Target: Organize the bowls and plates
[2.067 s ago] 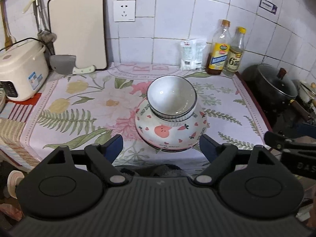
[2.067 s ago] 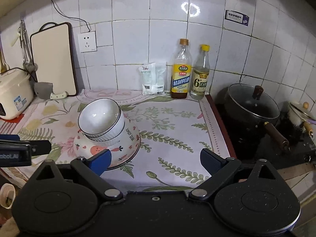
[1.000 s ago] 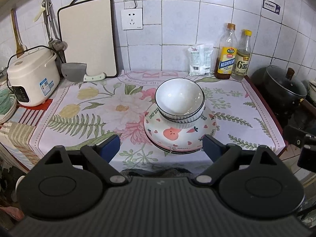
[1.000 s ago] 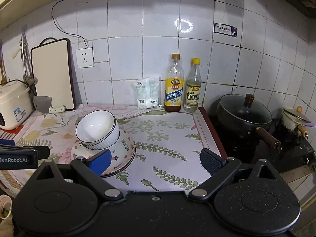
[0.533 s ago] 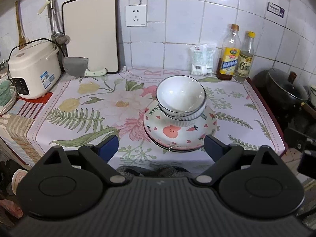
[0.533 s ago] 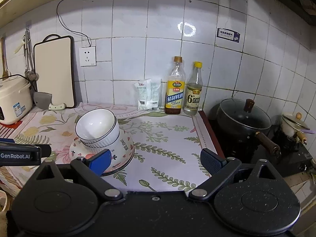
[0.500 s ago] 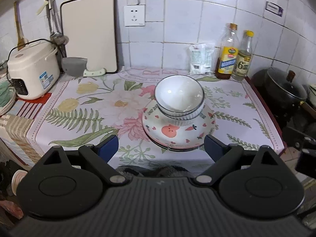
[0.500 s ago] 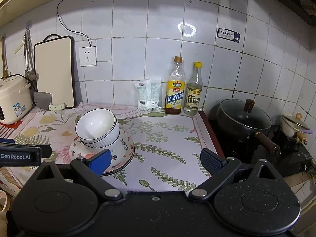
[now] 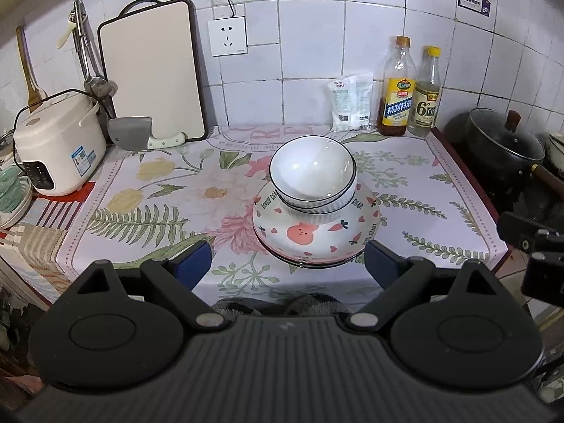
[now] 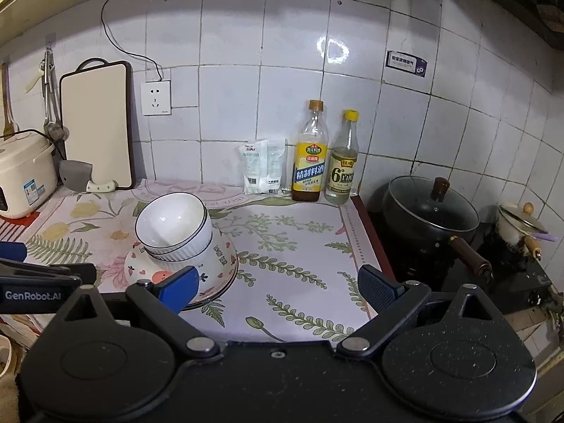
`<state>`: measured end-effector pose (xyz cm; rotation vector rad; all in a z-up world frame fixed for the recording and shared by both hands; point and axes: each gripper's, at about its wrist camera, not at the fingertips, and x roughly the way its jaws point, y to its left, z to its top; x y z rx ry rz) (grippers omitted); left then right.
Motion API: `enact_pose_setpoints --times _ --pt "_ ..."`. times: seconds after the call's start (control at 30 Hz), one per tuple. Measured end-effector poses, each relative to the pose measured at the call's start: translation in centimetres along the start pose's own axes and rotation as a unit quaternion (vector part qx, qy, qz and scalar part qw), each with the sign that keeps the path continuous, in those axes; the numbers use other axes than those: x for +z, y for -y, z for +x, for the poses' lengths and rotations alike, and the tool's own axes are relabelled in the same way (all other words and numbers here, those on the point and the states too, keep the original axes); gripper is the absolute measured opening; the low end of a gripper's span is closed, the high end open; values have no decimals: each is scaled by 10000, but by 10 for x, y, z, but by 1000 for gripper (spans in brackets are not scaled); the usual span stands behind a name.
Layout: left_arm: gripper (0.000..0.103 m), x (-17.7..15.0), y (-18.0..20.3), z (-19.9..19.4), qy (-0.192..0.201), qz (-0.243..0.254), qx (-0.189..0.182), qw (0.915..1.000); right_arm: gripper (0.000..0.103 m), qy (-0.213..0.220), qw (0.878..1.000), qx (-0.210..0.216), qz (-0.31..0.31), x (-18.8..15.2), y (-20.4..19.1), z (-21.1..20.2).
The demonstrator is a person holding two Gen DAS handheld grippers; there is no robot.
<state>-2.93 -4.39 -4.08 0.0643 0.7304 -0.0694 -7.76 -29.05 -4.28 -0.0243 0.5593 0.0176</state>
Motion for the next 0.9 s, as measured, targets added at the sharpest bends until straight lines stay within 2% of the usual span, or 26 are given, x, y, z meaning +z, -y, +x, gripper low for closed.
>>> enact_pose_setpoints --times 0.17,0.4,0.9 --pt "94 -1 2 -2 85 63 -10 9999 98 67 10000 23 15 -2 -1 1" --pt "94 -2 -1 -1 23 -92 -154 9998 98 7 10000 -4 20 -3 -1 5" --pt "94 -1 1 -2 64 -94 -96 9999 98 -9 10000 -75 51 -3 -2 4"
